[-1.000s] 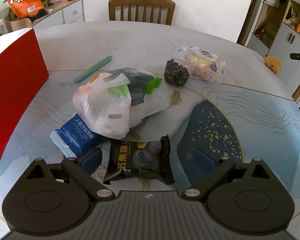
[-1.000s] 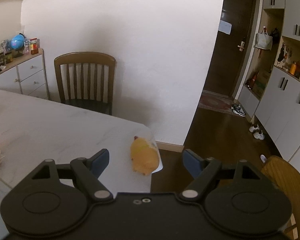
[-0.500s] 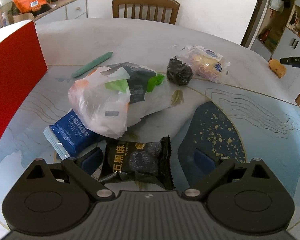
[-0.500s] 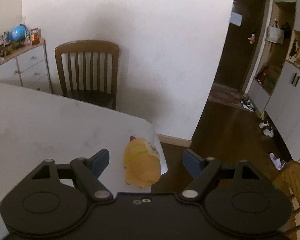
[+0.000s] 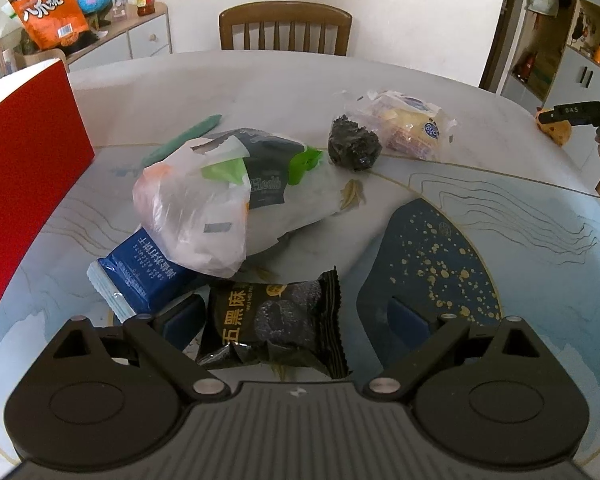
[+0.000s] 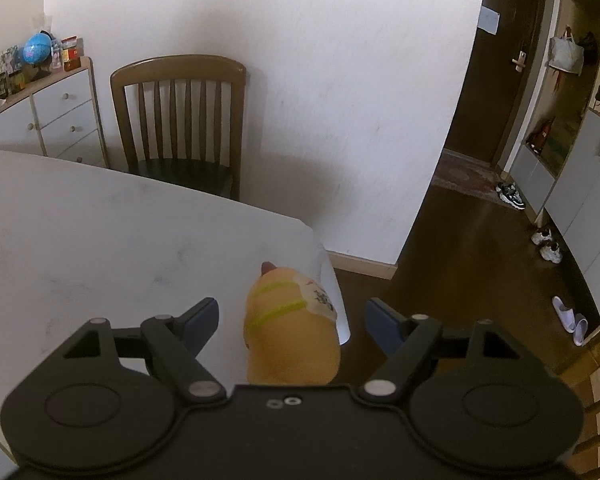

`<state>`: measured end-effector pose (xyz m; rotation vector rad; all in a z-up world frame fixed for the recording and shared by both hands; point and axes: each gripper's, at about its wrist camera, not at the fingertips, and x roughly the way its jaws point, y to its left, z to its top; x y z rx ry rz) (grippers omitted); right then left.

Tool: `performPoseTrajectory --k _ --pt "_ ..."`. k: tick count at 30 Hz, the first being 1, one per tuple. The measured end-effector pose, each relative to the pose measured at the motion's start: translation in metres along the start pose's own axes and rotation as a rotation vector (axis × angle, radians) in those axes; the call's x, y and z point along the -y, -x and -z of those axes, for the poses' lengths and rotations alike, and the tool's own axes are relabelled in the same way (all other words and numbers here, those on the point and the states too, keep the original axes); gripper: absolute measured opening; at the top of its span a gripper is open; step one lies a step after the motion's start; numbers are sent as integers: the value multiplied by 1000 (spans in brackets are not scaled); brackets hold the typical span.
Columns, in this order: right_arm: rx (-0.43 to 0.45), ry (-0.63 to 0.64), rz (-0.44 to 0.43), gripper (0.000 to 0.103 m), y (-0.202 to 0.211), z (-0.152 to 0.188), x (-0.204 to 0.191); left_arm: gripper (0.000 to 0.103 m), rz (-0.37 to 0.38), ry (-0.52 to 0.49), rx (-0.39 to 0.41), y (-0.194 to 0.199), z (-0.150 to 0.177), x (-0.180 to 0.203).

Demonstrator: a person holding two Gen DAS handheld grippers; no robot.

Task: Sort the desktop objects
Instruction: 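Grasp the yellow plush toy with the right gripper while the left gripper grasps the black snack bag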

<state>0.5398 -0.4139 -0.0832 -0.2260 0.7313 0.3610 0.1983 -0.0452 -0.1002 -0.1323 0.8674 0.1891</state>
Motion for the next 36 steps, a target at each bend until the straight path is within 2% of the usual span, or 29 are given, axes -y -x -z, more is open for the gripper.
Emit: performPoseTrajectory --k 5,10,12,14,19,28,36 --pt "-9 -1 -4 79 -5 0 0 94 -18 -18 14 0 2 3" --pt "-8 -9 -11 78 -7 1 -1 83 -31 -22 30 1 1 1" --pt "-11 -3 -15 73 -7 2 -2 79 -37 -23 37 2 2 1" --pt "-22 0 -16 57 -9 3 -3 77 -39 -20 43 2 2 0" --pt "-35 12 -8 49 -10 5 -8 65 -50 -14 55 3 2 -3" --pt "-32 34 -12 47 -2 5 -20 53 -47 -1 59 6 3 -7" --pt "-17 55 -32 46 25 3 -35 51 -23 -5 35 16 6 -8"
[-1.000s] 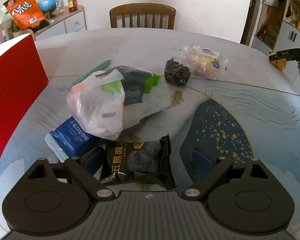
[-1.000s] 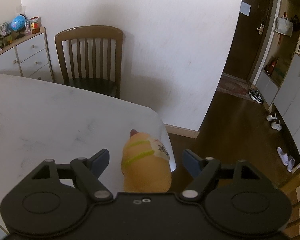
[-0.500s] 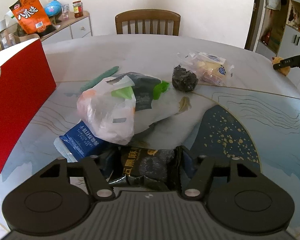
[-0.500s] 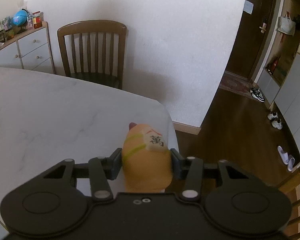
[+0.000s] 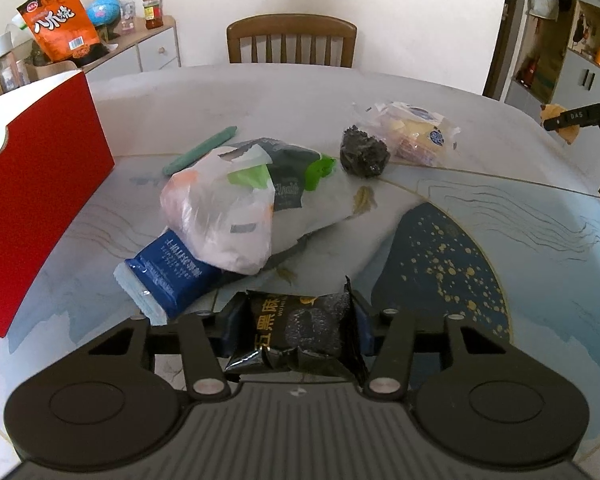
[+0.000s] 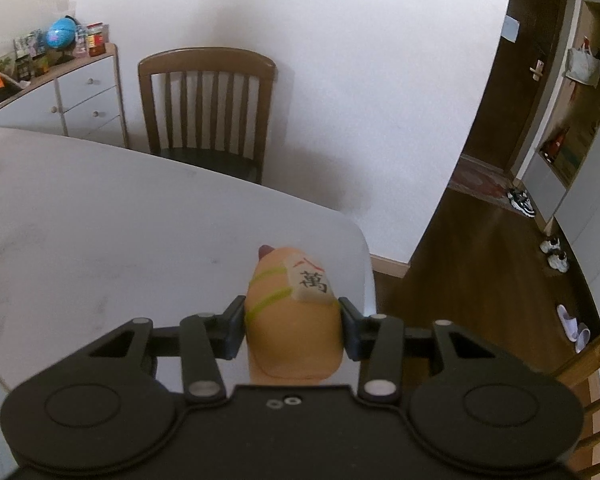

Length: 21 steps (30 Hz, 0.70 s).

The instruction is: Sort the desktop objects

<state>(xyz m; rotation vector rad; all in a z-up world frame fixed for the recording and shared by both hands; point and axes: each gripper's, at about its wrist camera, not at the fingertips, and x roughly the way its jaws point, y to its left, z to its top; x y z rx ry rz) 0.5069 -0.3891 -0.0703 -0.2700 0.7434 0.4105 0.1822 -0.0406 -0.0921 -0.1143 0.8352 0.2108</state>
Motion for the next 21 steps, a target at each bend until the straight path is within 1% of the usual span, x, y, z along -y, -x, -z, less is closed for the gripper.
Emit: performPoseTrajectory --k 3,15,21 --pt "-8 -5 -16 46 12 -1 -6 51 -1 -5 -1 6 0 1" --pt "28 13 -63 46 79 -4 -39 51 51 -38 37 48 -1 3" --pt "1 14 -90 46 107 1 -53 51 76 -60 53 73 -5 4"
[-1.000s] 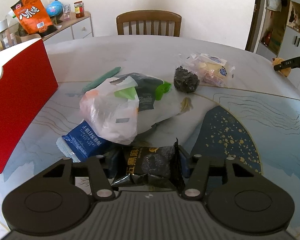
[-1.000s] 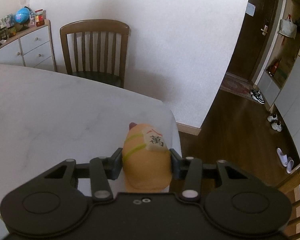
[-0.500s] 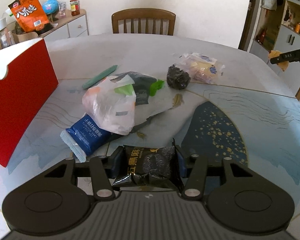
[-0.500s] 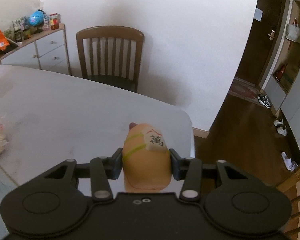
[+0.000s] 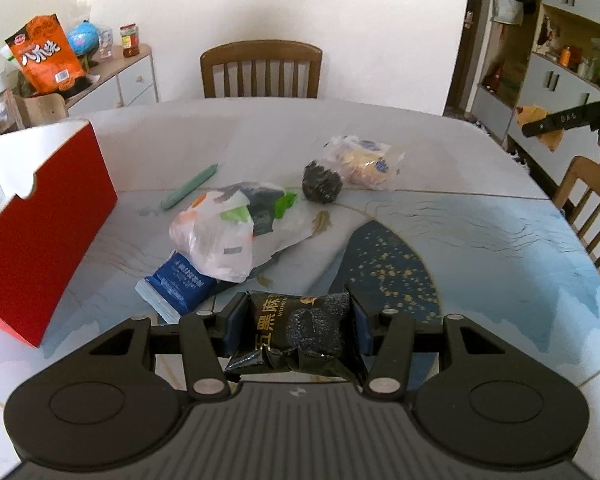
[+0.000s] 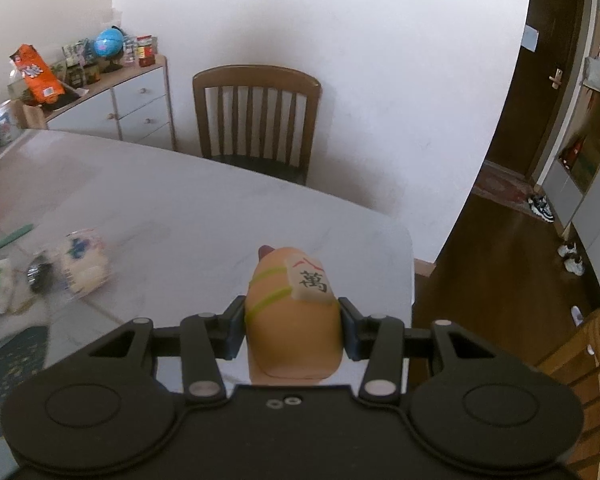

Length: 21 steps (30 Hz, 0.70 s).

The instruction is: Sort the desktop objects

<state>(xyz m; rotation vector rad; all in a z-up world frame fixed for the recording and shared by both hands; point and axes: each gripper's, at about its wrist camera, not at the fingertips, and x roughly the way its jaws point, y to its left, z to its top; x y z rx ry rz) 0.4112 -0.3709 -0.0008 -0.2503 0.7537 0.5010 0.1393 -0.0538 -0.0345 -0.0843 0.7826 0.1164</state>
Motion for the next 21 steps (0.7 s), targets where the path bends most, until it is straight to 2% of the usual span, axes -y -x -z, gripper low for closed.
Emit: performPoseTrajectory --k 7,21 --pt "-2 28 -67 46 35 5 -32 51 26 3 9 29 -11 -2" --pt "33 177 -229 46 96 -4 -110 51 44 6 49 69 -19 -15"
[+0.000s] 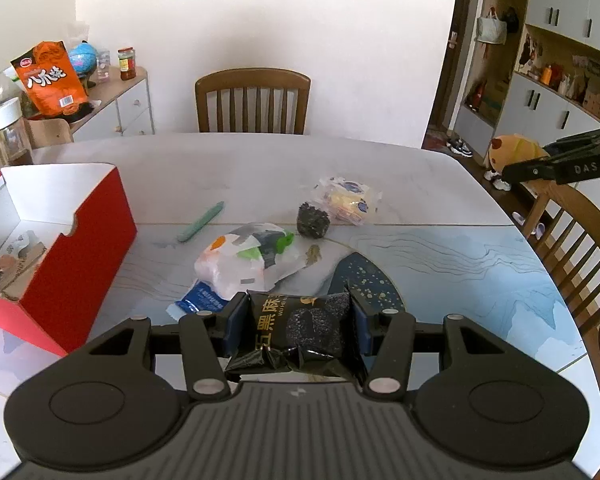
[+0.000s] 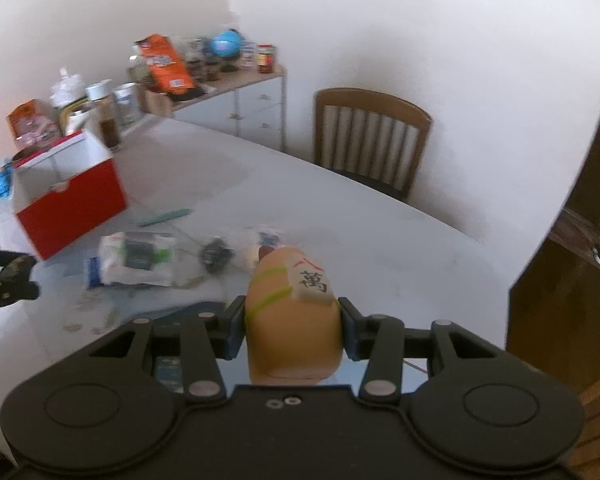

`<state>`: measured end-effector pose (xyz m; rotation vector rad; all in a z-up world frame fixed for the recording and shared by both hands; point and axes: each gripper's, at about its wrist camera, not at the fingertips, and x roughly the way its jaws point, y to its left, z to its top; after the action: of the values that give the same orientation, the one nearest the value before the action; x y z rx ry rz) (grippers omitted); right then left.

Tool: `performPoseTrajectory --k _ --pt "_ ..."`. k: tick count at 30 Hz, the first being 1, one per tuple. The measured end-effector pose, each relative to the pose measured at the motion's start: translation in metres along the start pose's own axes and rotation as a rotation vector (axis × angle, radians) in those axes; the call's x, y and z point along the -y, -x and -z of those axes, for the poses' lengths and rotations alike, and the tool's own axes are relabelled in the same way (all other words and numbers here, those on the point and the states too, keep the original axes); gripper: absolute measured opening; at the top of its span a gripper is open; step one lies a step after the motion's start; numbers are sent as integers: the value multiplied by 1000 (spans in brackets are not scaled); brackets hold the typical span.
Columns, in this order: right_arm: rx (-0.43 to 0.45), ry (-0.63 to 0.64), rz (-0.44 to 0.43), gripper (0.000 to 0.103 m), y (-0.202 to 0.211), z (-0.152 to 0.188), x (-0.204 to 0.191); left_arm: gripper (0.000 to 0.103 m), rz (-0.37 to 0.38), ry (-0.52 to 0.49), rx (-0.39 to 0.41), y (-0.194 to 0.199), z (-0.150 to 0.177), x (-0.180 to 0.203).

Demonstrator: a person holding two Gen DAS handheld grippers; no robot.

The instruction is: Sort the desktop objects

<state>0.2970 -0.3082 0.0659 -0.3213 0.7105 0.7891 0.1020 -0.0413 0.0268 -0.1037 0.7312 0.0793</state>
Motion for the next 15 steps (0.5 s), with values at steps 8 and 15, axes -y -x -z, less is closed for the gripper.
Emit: performPoseTrajectory --k 8,15 --pt "-13 89 -87 46 8 -12 -52 51 22 5 4 14 -5 -22" --pt "-25 143 -124 46 8 -30 -100 51 82 -31 18 26 -13 -59"
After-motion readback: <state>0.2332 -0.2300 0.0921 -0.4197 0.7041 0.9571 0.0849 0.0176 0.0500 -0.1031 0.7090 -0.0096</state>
